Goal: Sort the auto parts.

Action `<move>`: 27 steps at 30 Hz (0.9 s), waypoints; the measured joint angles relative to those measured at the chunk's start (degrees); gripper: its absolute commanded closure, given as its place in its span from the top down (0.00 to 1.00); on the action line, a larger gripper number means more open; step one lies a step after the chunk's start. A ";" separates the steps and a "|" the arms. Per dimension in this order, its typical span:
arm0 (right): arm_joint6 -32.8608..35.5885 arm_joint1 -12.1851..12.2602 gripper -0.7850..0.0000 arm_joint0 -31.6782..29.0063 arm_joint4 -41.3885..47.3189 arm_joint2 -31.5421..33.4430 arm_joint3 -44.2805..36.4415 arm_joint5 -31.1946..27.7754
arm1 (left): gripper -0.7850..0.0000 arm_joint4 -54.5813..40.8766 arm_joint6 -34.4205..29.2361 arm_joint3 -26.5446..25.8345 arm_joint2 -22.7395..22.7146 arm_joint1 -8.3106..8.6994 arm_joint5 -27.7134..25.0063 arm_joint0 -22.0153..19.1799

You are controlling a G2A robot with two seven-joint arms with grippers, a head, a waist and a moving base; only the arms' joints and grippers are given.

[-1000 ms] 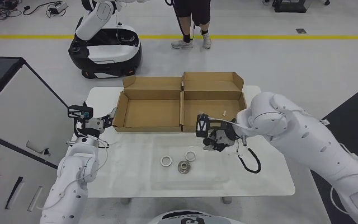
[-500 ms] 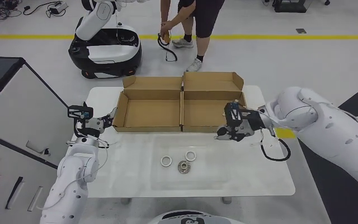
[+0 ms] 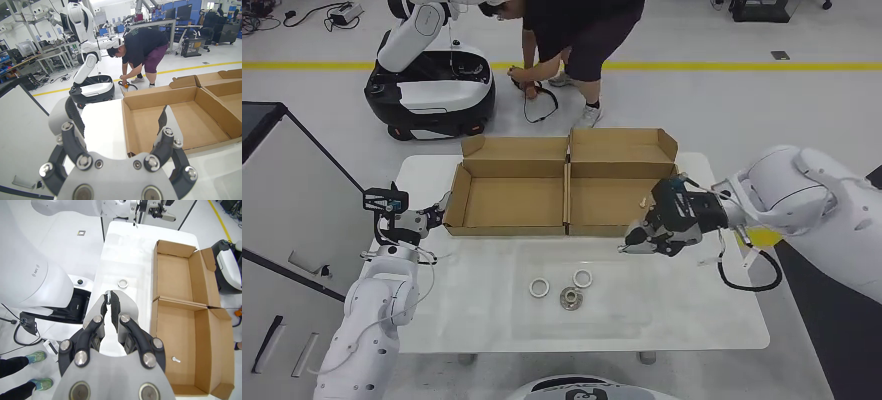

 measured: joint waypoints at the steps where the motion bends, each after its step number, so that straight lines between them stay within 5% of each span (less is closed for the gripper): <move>1: -1.08 0.12 0.00 -0.11 -0.54 0.19 -0.36 0.00 | 1.00 0.00 0.00 0.00 0.00 0.00 0.00 0.00; 9: -14.42 1.26 0.00 -1.11 -8.58 0.68 -2.80 0.00 | 1.00 0.00 0.00 0.00 0.00 0.00 0.00 0.00; 27: -14.05 1.26 0.00 -1.11 -8.30 0.66 -2.79 0.00 | 1.00 0.00 0.00 0.00 0.00 0.00 0.00 0.00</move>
